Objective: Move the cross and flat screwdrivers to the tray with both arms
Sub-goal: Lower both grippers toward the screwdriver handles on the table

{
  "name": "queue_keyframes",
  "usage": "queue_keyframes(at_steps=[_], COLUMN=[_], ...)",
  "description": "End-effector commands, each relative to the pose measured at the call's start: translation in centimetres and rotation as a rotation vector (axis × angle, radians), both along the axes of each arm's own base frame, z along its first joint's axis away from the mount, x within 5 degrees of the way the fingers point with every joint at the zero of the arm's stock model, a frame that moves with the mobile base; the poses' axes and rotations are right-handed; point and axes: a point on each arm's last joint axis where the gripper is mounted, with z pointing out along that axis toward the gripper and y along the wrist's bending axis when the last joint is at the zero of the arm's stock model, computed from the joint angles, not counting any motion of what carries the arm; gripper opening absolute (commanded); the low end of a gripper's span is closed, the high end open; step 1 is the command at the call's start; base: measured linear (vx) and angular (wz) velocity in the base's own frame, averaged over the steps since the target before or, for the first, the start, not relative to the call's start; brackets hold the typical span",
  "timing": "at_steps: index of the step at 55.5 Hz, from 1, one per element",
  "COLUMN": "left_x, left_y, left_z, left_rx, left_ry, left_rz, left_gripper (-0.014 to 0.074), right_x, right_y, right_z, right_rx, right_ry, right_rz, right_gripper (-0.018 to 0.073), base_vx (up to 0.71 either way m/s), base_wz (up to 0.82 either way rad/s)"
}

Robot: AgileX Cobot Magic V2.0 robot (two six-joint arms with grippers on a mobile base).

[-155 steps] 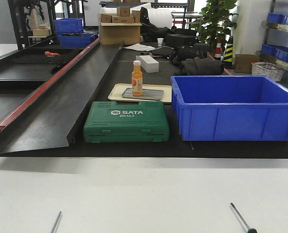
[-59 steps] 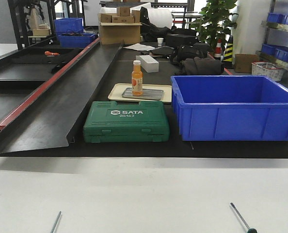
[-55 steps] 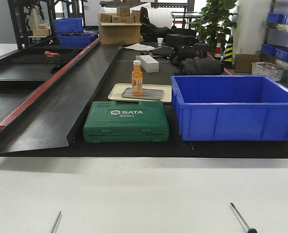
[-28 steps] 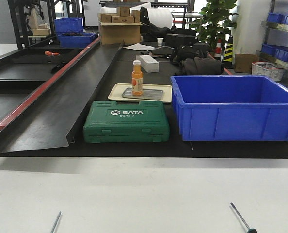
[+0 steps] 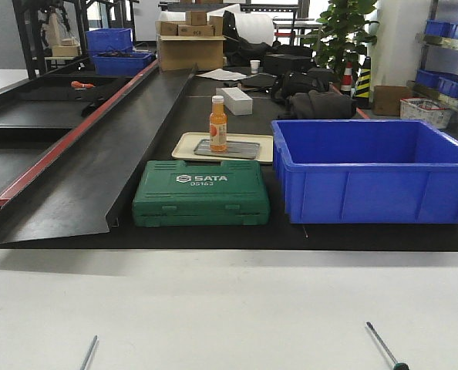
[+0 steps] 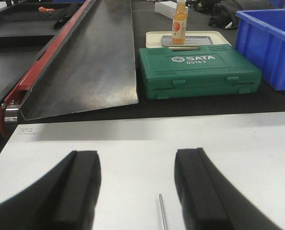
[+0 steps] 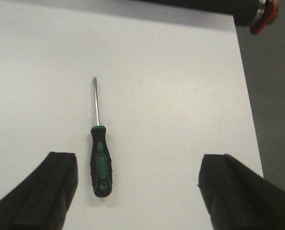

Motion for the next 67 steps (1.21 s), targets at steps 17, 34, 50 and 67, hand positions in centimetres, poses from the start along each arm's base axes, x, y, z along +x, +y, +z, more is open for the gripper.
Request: queue_keyframes(at_steps=[17, 34, 50, 67], left_x=[-0.2, -0.3, -0.4, -0.4], left_y=[-0.2, -0.3, -0.3, -0.3], left_z=[0.3, -0.1, -0.3, -0.3], left_rx=[-0.019, -0.017, -0.016, -0.016], left_ry=[0.062, 0.105, 0.129, 0.132], left_rz=[-0.014, -0.021, -0.024, -0.024], left_gripper=[0.0482, 0.0482, 0.0482, 0.0482], right_x=[7.6, 10.6, 11.8, 12.3], right_y=[-0.7, -0.3, -0.3, -0.4], right_z=[-7.4, -13.2, -16.1, -19.2], right_rx=[-0.012, 0.041, 0.052, 0.063], right_ry=[0.217, 0.352, 0.446, 0.498], right_rz=[0.090, 0.184, 0.216, 0.210], right_gripper=[0.0568, 0.0568, 0.0562, 0.0522], base_vx=[0.00, 0.00, 0.00, 0.00], base_wz=[0.00, 0.00, 0.00, 0.00])
